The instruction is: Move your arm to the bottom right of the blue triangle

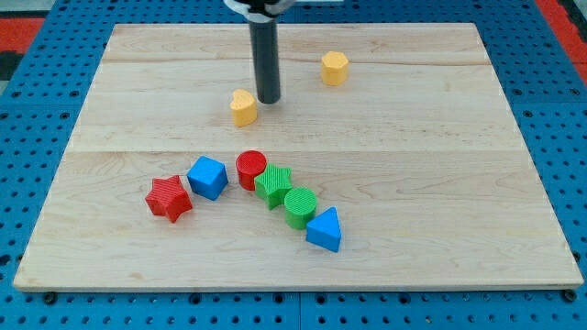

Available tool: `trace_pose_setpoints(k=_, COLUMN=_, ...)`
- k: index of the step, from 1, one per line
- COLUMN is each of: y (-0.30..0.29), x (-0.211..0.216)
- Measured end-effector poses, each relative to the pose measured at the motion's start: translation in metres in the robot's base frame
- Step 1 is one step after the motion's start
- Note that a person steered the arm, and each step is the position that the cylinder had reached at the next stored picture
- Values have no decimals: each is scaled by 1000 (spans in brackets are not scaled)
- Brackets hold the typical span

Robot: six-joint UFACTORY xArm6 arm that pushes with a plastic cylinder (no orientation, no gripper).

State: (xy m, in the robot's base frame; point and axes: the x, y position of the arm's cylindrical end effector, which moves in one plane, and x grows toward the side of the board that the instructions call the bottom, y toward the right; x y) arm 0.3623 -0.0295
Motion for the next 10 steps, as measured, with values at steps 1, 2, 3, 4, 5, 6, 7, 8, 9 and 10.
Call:
trace_pose_setpoints(k=1, y=-32, x=14)
trace_pose_setpoints(k=2, y=-31, x=14)
trace_pose_setpoints(k=3, y=-40, x=14)
trace_pose_setpoints(k=4, y=-38, x=15)
trace_pose_setpoints(k=5, y=93, x=18)
trace_pose_setpoints(k=6, y=188, x=92)
trace_pose_setpoints(k=7, y=182, x=178)
trace_pose_setpoints(k=8, y=153, x=206)
trace_pose_setpoints(k=9, y=145, x=234)
trace_pose_setpoints(k=10, y=127, x=256)
